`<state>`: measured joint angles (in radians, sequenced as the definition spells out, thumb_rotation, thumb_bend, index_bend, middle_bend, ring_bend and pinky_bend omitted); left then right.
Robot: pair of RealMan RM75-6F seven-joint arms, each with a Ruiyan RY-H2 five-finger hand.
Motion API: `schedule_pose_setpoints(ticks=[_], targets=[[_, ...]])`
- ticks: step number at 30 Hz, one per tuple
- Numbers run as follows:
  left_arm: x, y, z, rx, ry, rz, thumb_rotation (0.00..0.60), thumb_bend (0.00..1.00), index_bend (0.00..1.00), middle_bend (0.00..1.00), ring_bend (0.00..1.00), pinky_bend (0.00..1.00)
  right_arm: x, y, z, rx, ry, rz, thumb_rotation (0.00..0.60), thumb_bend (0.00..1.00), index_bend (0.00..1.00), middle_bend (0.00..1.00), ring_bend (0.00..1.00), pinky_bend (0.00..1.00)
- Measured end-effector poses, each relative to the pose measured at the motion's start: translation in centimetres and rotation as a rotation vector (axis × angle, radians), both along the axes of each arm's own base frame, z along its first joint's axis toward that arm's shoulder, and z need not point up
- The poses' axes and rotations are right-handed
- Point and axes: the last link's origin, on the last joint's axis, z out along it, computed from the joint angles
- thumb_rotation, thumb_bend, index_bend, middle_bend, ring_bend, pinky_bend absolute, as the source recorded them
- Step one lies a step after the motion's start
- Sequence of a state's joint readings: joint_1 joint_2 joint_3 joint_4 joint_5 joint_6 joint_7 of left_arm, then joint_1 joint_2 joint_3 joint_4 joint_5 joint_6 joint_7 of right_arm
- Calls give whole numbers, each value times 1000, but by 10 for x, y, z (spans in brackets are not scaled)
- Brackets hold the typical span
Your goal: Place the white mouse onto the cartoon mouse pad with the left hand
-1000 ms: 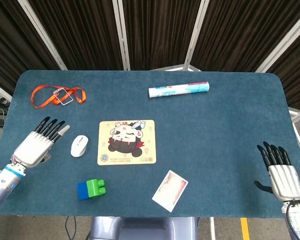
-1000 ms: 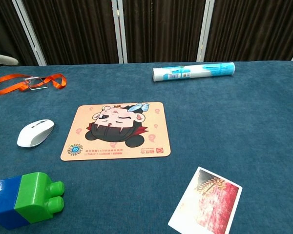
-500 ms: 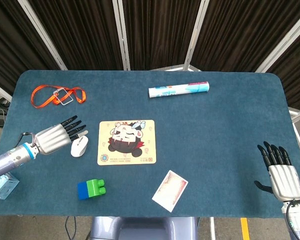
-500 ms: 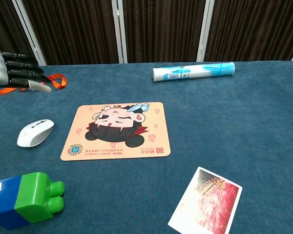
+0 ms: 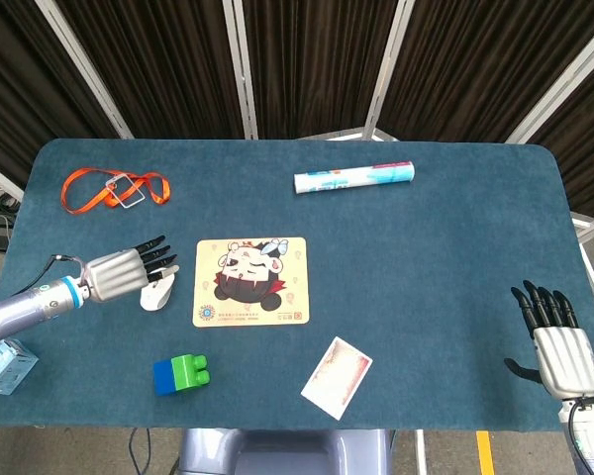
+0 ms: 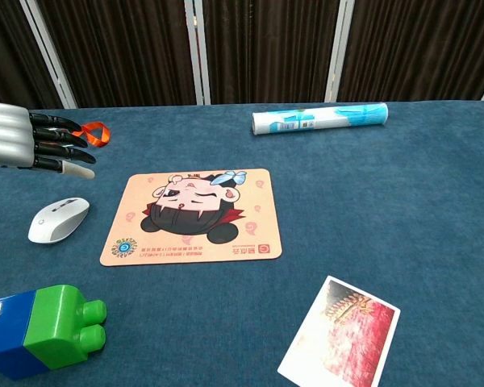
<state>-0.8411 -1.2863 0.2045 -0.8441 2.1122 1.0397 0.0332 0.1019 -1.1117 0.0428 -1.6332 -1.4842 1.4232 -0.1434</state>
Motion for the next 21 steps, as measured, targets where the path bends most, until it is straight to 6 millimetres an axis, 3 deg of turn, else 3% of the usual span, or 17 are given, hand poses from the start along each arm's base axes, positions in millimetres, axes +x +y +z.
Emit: schedule_pose_setpoints(ticks=[21], targets=[[-11, 15, -26, -17, -82, 84, 600, 54, 0, 0, 0, 0, -3, 8, 4, -34, 1, -25, 600, 86, 0, 0, 0, 0]])
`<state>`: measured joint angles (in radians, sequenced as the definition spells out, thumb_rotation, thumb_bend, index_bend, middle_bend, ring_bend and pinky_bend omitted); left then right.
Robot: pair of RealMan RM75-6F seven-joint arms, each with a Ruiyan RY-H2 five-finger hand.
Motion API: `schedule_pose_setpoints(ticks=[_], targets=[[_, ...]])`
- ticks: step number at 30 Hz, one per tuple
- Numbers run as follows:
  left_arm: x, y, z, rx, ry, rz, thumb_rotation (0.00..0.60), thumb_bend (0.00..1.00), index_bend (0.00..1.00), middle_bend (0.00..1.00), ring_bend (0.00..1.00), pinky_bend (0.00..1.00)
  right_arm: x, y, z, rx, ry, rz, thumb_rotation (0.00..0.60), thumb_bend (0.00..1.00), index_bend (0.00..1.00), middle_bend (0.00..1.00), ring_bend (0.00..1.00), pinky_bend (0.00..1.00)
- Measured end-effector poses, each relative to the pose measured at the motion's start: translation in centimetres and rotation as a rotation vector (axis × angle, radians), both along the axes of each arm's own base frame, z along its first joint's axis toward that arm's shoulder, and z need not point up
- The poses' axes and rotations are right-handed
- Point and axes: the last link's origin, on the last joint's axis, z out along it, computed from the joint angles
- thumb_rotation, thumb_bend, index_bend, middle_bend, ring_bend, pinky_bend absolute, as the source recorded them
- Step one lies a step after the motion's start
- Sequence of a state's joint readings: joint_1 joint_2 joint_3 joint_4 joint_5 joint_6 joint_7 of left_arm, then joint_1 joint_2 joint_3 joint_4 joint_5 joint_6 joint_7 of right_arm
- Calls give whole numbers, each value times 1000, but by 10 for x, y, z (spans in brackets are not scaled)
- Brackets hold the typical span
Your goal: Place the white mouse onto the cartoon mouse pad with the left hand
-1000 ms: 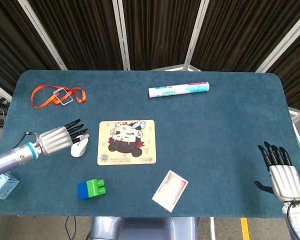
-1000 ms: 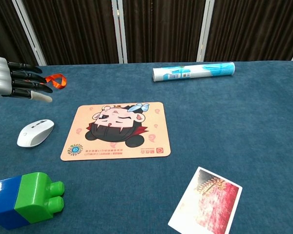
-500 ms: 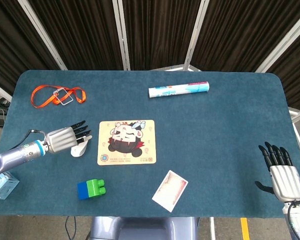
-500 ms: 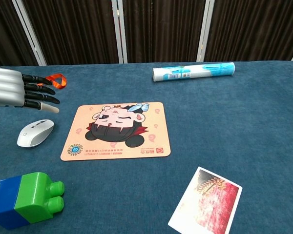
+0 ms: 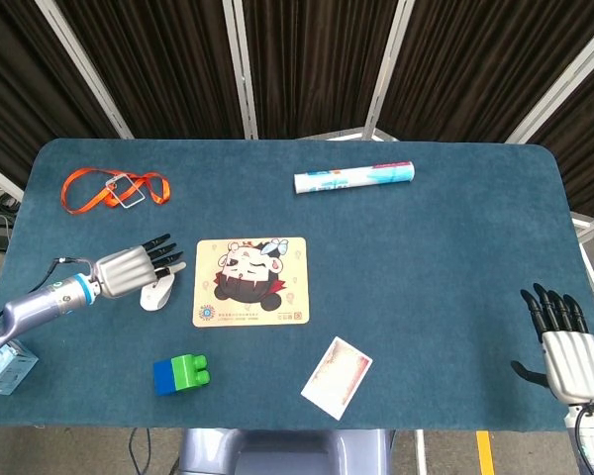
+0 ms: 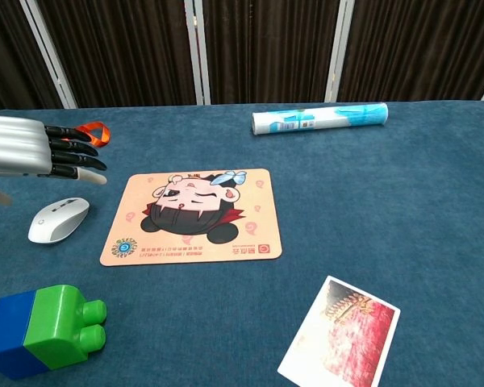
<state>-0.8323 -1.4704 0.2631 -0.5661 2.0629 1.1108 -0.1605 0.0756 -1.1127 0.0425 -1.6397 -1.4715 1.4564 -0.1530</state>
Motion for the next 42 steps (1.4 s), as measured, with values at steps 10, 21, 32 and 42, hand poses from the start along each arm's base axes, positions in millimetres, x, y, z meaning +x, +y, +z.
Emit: schedule_pose_setpoints(ticks=[10, 21, 32, 42], targets=[[1, 1, -20, -53, -7, -8, 600, 53, 56, 0, 0, 0, -2, 4, 2, -18, 0, -14, 600, 87, 0, 0, 0, 0], [4, 1, -33, -91, -13, -7, 600, 53, 212, 0, 0, 0, -3, 8, 4, -32, -3, -25, 600, 87, 0, 0, 0, 0], [3, -2, -39, -98, -79, 49, 600, 69, 315, 0, 0, 0, -3, 10, 4, -37, -5, -26, 600, 87, 0, 0, 0, 0], [3, -5, -40, -103, -146, 88, 600, 119, 431, 0, 0, 0, -3, 10, 4, -38, -6, -25, 600, 88, 0, 0, 0, 0]])
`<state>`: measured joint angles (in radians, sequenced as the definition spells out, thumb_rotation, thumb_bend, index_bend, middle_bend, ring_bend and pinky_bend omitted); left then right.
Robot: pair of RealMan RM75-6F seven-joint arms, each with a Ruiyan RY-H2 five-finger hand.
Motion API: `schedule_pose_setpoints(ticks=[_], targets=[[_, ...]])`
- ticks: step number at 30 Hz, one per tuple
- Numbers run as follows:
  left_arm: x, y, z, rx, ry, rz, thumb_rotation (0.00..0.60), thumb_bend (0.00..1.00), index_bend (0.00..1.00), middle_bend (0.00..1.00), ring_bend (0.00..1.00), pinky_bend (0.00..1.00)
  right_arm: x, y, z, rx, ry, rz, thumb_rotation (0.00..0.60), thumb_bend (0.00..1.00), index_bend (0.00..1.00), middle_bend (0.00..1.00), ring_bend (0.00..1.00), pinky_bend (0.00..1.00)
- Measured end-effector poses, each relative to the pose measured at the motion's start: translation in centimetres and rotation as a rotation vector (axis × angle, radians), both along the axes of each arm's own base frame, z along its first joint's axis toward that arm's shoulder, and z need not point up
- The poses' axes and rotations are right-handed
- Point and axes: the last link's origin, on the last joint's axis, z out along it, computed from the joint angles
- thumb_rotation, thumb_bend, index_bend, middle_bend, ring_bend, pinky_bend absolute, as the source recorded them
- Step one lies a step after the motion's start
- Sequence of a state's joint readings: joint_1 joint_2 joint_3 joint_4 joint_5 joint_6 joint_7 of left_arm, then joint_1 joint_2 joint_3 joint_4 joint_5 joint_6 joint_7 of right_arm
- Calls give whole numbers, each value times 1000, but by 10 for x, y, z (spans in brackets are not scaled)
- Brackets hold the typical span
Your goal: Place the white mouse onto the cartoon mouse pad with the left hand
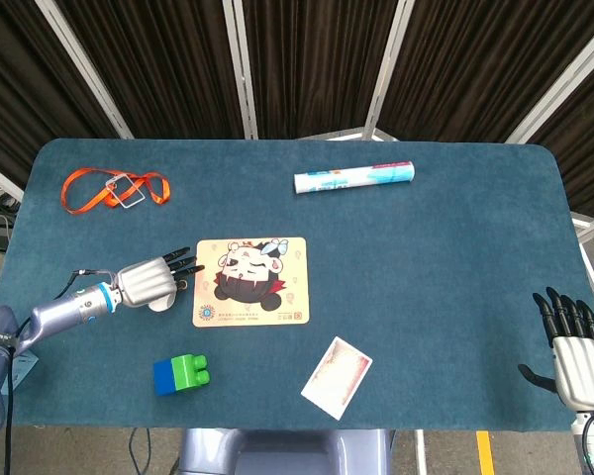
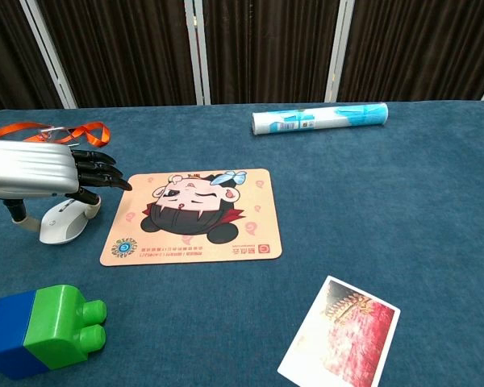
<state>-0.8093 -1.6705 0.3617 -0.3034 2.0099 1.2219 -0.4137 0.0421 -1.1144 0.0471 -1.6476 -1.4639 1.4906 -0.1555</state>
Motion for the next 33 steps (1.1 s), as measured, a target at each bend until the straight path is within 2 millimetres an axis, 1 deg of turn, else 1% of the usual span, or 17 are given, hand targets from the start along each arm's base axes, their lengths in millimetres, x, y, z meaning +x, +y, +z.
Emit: schedule_pose_setpoints(ticks=[4, 8, 13, 19, 23, 26, 29, 33], targets=[[0, 0, 1, 1, -6, -3, 600, 176, 478, 0, 0, 0, 0, 0, 0, 0, -4, 1, 600, 85, 0, 0, 0, 0], [1, -1, 3, 0, -15, -13, 600, 201, 530, 0, 0, 0, 0, 0, 0, 1, -6, 1, 600, 88, 0, 0, 0, 0], [2, 0, 6, 1, -13, -29, 600, 206, 566, 0, 0, 0, 0, 0, 0, 2, -9, 2, 600, 87, 0, 0, 0, 0], [7, 3, 15, 10, 7, -89, 600, 206, 575, 0, 0, 0, 0, 0, 1, 2, -8, 3, 600, 87, 0, 0, 0, 0], [17, 8, 20, 22, -4, -125, 600, 207, 575, 0, 0, 0, 0, 0, 1, 3, -10, 4, 600, 86, 0, 0, 0, 0], [27, 13, 20, 28, -19, -154, 600, 207, 575, 0, 0, 0, 0, 0, 1, 4, -10, 5, 600, 86, 0, 0, 0, 0], [41, 16, 15, 29, -44, -180, 600, 207, 576, 0, 0, 0, 0, 0, 0, 4, -3, 8, 600, 87, 0, 0, 0, 0], [59, 20, 2, 28, -63, -207, 600, 206, 576, 0, 0, 0, 0, 0, 0, 4, 1, 9, 600, 87, 0, 0, 0, 0]])
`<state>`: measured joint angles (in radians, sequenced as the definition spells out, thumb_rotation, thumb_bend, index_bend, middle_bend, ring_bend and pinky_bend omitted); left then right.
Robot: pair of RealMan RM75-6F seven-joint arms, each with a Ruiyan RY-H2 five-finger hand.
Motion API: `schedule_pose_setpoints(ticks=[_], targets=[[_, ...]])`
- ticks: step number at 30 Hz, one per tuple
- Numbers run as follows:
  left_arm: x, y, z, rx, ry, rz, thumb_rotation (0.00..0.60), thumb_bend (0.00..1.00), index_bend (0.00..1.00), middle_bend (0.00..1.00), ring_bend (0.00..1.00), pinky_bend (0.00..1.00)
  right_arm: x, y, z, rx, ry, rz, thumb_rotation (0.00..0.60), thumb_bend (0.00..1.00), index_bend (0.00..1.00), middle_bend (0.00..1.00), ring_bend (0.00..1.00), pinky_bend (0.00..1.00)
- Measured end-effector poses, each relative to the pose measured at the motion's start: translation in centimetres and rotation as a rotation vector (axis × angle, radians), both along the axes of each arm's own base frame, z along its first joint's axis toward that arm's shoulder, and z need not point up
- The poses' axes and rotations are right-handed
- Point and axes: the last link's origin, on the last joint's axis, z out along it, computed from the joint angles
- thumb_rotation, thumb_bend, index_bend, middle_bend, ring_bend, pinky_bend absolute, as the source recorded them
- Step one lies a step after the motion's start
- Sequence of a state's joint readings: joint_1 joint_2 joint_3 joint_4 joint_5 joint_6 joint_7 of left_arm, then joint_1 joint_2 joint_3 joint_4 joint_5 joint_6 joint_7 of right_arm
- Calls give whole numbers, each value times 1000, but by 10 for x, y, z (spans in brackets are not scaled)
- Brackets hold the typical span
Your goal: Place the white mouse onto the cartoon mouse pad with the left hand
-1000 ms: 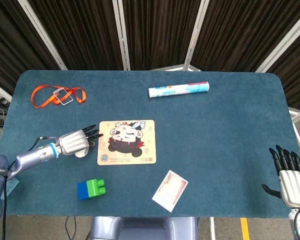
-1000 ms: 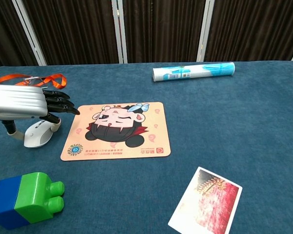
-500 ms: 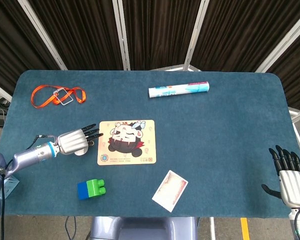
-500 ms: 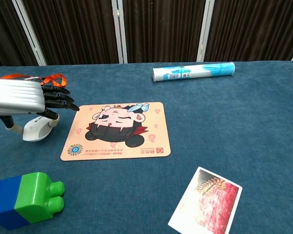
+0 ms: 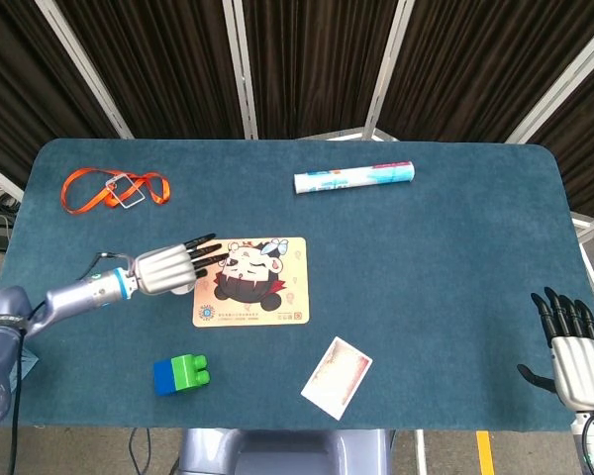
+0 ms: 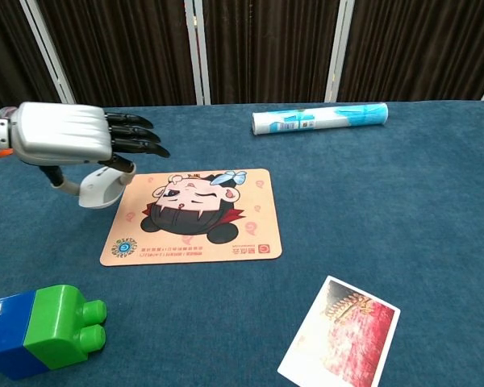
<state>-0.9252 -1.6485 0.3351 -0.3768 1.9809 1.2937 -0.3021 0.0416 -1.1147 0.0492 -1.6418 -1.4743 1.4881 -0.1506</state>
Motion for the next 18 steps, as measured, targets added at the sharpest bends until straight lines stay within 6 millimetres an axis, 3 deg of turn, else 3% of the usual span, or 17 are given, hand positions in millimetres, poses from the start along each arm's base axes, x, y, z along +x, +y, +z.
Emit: schedule_pose_setpoints(ticks=[11, 18], targets=[[41, 5, -49, -21, 55, -53, 600, 205, 579, 0, 0, 0, 0, 0, 0, 5, -9, 2, 600, 87, 0, 0, 0, 0], [65, 9, -65, -15, 59, -57, 600, 206, 580, 0, 0, 0, -1, -1, 1, 15, -14, 4, 600, 88, 0, 0, 0, 0]])
